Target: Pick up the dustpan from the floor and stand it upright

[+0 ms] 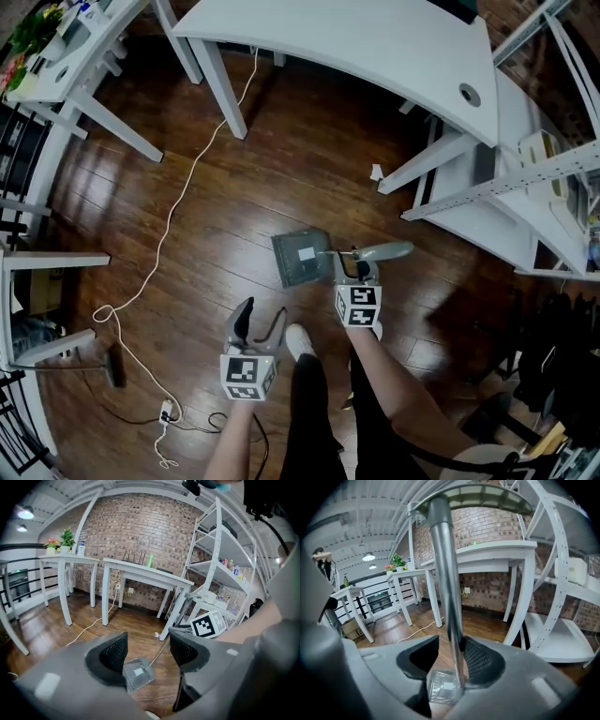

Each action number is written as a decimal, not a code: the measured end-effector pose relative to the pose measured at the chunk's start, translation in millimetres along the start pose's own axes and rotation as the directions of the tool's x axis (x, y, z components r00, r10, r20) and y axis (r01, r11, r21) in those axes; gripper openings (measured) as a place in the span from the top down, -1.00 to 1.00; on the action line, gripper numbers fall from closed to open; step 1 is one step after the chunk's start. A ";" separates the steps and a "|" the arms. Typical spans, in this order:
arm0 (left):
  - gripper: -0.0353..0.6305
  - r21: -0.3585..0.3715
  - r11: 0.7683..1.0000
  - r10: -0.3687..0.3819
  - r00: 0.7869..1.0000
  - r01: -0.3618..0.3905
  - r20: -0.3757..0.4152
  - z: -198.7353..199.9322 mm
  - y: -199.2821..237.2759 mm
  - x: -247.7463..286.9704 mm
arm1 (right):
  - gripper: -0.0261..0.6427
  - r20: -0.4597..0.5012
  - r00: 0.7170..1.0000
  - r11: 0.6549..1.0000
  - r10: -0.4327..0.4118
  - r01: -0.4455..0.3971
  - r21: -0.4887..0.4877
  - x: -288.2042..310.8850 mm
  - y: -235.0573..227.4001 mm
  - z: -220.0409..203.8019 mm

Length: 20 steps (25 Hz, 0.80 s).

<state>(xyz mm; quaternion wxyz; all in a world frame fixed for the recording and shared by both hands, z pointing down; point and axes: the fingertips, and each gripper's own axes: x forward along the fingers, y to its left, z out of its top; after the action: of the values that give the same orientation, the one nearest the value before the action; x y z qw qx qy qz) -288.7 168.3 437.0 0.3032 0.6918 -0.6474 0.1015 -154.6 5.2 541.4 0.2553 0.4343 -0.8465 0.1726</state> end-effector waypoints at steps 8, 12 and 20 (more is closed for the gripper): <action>0.00 -0.074 0.997 -0.008 0.998 0.012 0.056 19.5 -36.4 -66.5 | 0.31 -0.155 0.985 0.994 0.077 -0.088 -0.068 -160.0 40.1 -3.9; 0.00 -0.094 0.995 0.048 0.987 -0.034 0.154 61.0 -62.8 -130.1 | 0.16 0.000 0.995 0.980 0.095 -0.094 -0.174 -276.1 49.0 56.4; 0.00 0.173 0.984 -0.079 0.949 0.027 0.304 134.5 -219.2 -234.9 | -0.49 0.369 0.917 0.989 0.151 -0.136 -0.066 -454.4 10.5 163.3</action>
<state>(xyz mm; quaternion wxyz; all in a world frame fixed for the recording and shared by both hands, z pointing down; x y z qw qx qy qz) -145.9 285.3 141.7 0.1415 0.7394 -0.6572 0.0376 14.5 221.2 143.9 0.0850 0.3909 -0.9122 0.0884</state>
